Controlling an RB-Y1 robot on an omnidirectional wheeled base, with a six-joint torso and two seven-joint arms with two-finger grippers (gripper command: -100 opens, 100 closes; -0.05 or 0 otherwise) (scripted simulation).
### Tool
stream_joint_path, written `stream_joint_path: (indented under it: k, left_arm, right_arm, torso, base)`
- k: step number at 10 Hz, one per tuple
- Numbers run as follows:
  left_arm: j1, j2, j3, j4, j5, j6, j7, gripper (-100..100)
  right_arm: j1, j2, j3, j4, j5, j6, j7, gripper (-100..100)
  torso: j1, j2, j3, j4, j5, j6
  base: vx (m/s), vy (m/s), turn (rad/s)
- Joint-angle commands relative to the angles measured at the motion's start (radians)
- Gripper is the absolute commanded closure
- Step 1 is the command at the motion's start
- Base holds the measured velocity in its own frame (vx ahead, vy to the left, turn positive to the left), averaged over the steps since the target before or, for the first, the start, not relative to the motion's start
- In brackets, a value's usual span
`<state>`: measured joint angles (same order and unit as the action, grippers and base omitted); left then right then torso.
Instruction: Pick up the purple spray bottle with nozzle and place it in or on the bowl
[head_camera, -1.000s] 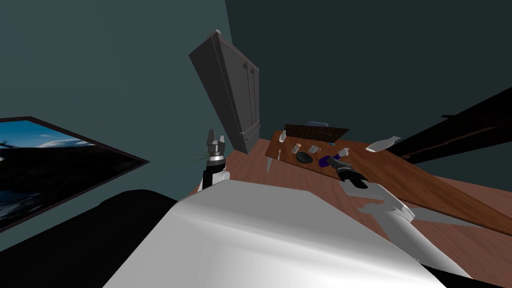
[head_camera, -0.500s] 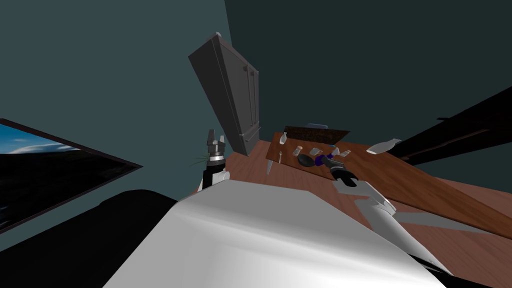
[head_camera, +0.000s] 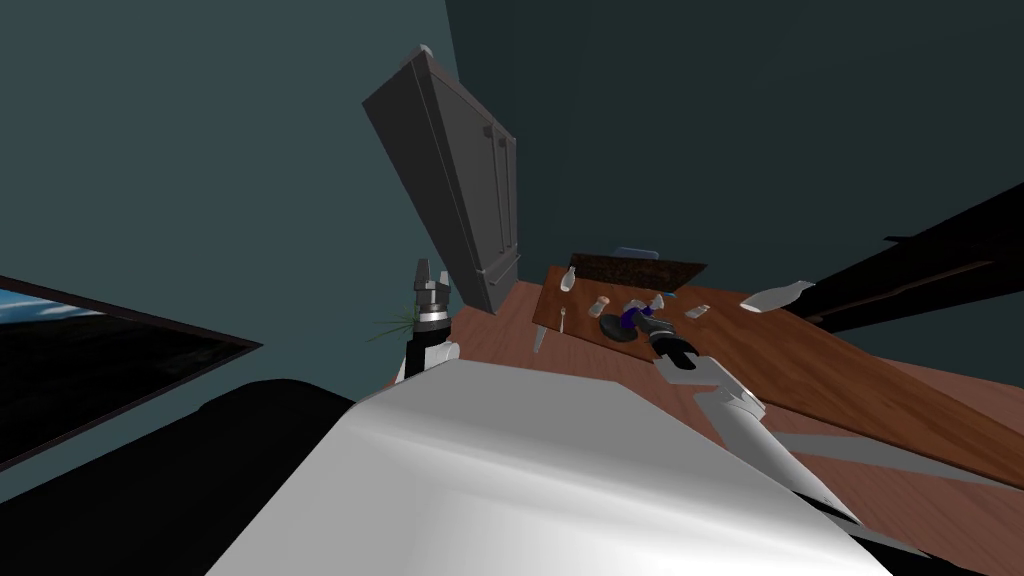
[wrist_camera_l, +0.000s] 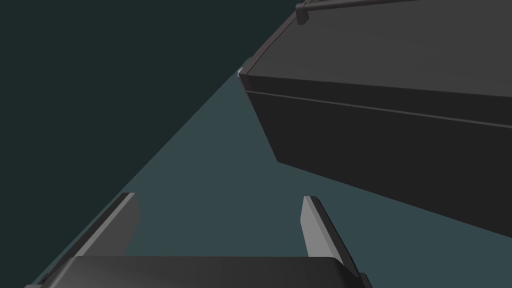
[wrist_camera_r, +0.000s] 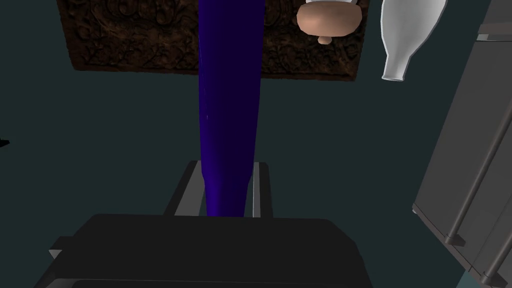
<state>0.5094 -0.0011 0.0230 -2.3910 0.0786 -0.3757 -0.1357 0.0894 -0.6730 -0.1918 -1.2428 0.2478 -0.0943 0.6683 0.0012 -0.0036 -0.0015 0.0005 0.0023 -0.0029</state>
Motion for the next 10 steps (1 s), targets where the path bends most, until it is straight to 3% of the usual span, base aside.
stream_joint_path:
  k: [1, 5, 6, 7, 10]
  left_arm:
    - [0.000, 0.000, 0.000, 0.000, 0.000, 0.000, 0.000, 0]
    - [0.000, 0.000, 0.000, 0.000, 0.000, 0.000, 0.000, 0]
    - [0.000, 0.000, 0.000, 0.000, 0.000, 0.000, 0.000, 0]
    - [0.000, 0.000, 0.000, 0.000, 0.000, 0.000, 0.000, 0]
    - [0.000, 0.000, 0.000, 0.000, 0.000, 0.000, 0.000, 0]
  right_arm:
    - [0.000, 0.000, 0.000, 0.000, 0.000, 0.000, 0.000, -100]
    - [0.000, 0.000, 0.000, 0.000, 0.000, 0.000, 0.000, -100]
    - [0.000, 0.000, 0.000, 0.000, 0.000, 0.000, 0.000, 0]
    - [-0.001, -0.034, 0.008, -0.010, -0.017, 0.027, -0.019, -100]
    - [-0.003, -0.101, 0.023, -0.031, -0.050, 0.080, -0.058, -100]
  torso:
    - [0.000, 0.000, 0.000, 0.000, 0.000, 0.000]
    - [-0.001, 0.005, 0.003, 0.001, 0.000, 0.000]
    - [-0.001, 0.005, 0.003, 0.001, 0.000, 0.000]
    - [-0.001, 0.005, 0.003, 0.001, 0.000, 0.000]
    - [0.000, 0.009, 0.005, 0.002, 0.000, 0.000]
  base:
    - [0.011, 0.003, 0.004]
    - [0.001, 0.000, 0.000]
    - [0.000, 0.000, 0.000]
    - [-0.030, 0.009, 0.077]
    - [-0.064, 0.016, 0.090]
